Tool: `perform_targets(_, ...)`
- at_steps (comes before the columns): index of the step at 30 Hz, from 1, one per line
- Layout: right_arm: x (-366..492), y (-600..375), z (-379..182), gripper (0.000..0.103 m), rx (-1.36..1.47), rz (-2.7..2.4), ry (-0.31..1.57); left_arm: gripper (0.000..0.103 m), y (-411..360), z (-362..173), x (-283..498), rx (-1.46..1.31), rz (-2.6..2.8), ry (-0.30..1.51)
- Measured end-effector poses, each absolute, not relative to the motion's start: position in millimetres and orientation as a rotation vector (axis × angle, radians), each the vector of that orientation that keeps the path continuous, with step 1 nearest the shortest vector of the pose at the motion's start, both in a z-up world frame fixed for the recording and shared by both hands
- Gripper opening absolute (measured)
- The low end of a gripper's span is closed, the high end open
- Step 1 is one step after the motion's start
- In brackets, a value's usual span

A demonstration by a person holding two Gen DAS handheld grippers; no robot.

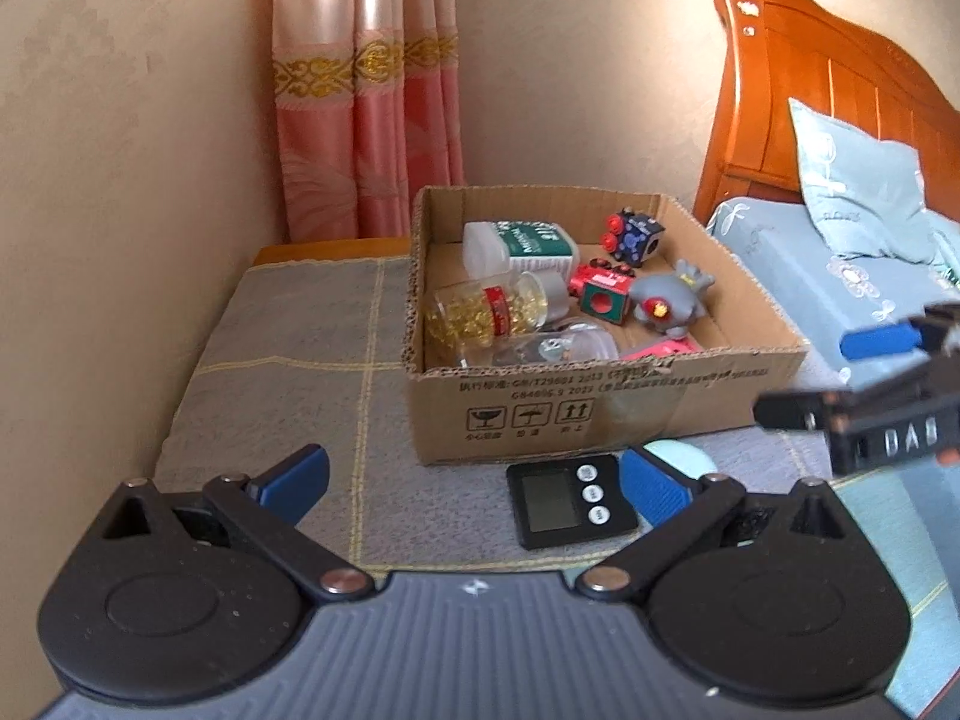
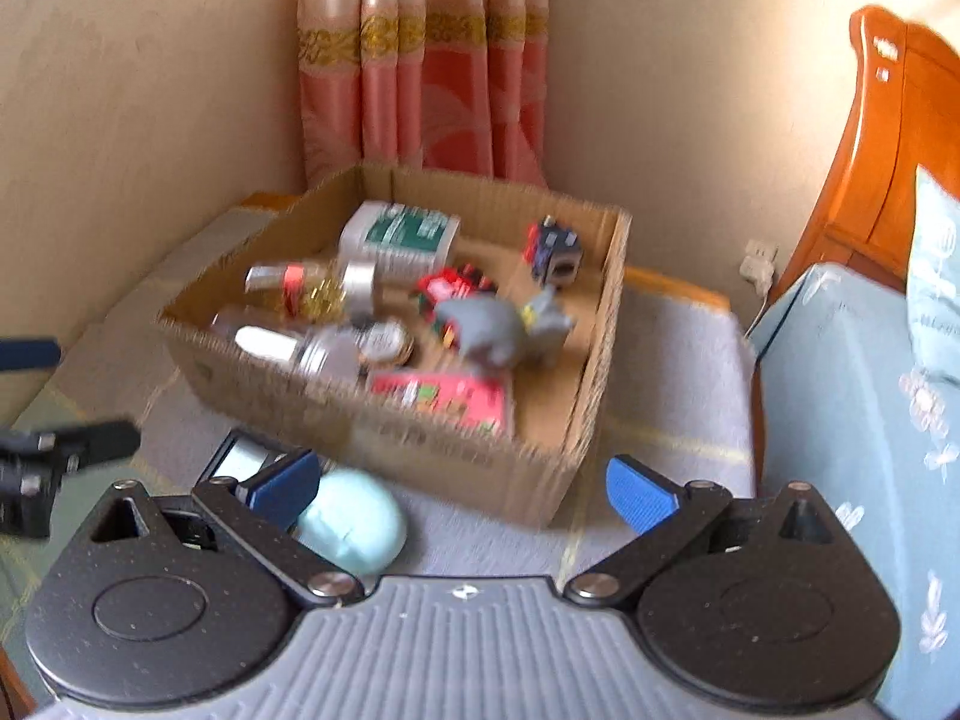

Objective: Organize rigid objects
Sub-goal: 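Carry capsule bottle and cat toy into box, opening both tools to release, then move left tool toward black digital timer while right tool approaches light blue case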

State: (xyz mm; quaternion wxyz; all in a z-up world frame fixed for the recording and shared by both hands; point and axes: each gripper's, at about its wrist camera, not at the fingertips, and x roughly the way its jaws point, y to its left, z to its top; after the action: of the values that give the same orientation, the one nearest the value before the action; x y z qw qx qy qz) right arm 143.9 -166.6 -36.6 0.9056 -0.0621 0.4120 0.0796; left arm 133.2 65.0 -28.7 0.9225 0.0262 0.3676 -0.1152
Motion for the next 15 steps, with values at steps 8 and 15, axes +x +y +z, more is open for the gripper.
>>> perform_targets(8,137.3,-153.4,-74.0,0.103,-0.075,0.173,0.898,0.102,71.8,-31.0,132.7,0.072,-0.198,0.758)
perform_targets(15,144.4,-135.3,-105.5,0.103,-0.171,0.161,0.927,0.102,77.9,-33.7,133.1,0.068,-0.188,0.767)
